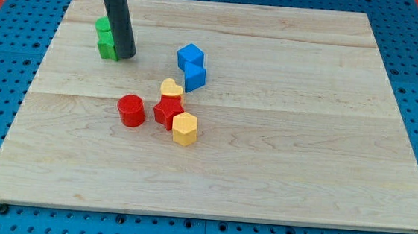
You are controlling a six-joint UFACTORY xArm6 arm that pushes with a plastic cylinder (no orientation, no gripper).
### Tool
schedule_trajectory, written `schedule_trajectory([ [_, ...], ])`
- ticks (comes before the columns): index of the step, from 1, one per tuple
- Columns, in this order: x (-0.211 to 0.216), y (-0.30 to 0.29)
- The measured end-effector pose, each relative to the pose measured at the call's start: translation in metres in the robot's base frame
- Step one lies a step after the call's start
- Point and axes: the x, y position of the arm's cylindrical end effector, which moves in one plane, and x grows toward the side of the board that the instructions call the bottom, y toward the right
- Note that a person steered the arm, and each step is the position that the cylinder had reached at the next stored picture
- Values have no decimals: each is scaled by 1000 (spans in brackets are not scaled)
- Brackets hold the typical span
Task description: Pair up the yellow blocks at the right side of the red star
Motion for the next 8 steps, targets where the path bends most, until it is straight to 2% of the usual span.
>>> schedule_trajectory([
  [1, 17, 40],
  [3, 84, 80],
  [5, 119, 120],
  [8, 135, 153],
])
